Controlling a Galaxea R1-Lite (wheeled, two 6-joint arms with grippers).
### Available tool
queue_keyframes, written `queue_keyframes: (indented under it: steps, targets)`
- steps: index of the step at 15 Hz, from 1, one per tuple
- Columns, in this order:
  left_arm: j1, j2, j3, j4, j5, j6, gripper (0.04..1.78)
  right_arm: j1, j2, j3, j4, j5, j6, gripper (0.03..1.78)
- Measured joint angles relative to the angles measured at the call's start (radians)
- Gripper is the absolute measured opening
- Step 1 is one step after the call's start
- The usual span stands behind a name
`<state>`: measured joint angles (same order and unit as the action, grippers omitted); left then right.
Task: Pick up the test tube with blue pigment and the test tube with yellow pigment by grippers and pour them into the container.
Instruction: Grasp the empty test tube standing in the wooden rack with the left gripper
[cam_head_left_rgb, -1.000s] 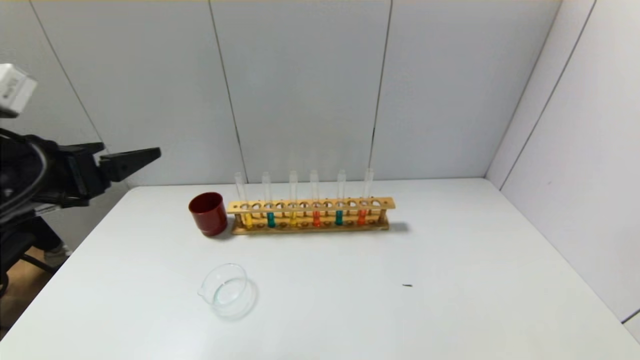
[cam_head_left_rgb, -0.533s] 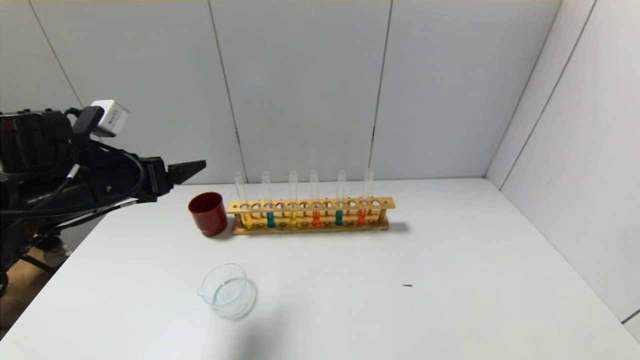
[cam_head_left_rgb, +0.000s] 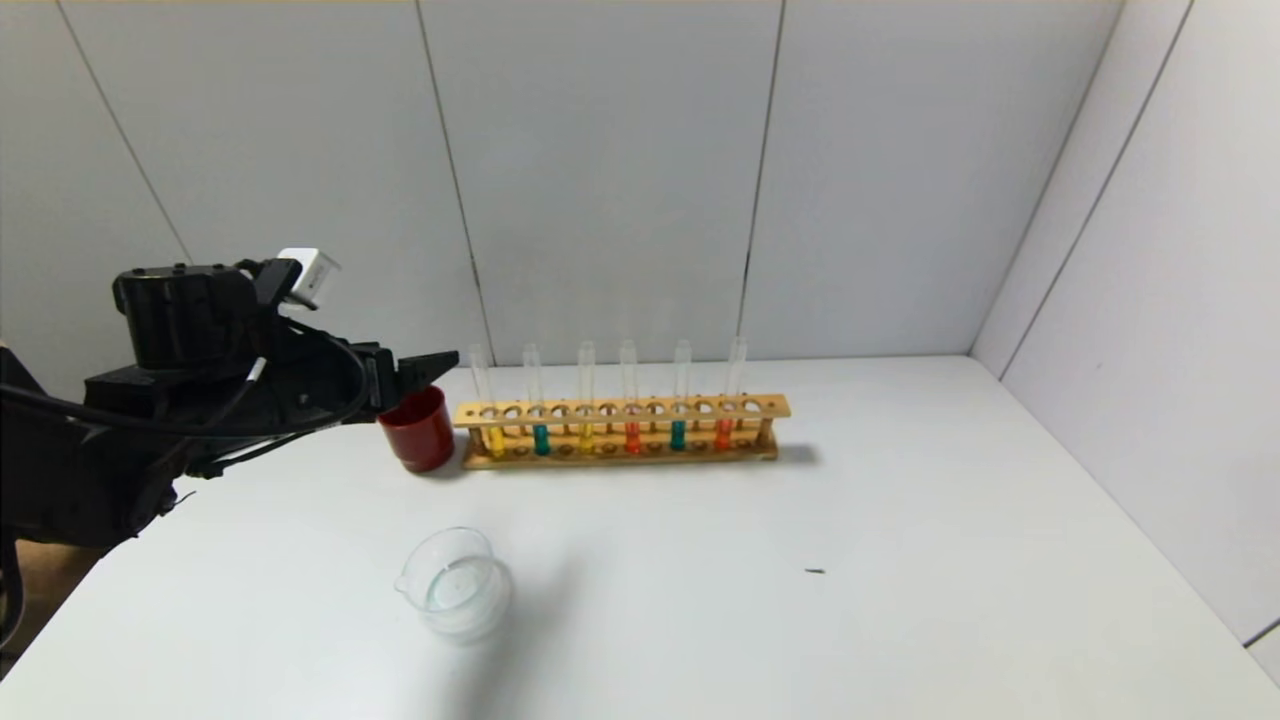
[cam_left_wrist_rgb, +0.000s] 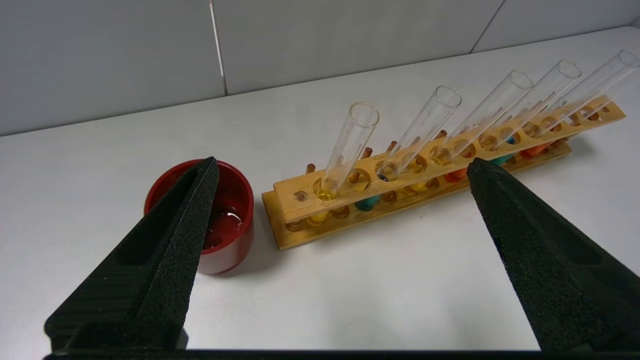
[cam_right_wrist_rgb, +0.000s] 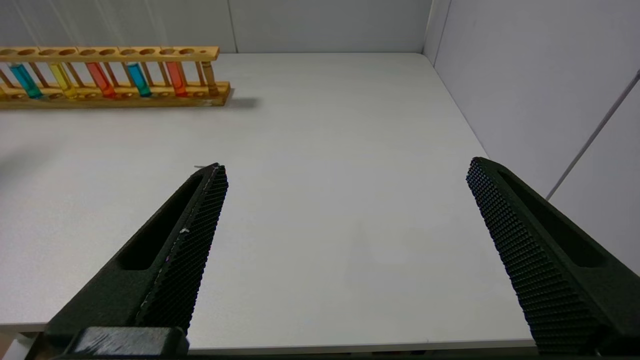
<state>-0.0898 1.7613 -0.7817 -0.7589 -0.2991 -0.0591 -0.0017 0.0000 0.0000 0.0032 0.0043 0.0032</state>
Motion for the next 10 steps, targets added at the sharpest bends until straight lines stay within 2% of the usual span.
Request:
queue_keyframes:
  steps: [10]
  targets:
    - [-0.023, 0.139, -0.066, -0.034, 0.003, 0.003, 1.74, 0.000, 0.000, 0.000, 0.000, 0.000, 0.000, 1.75]
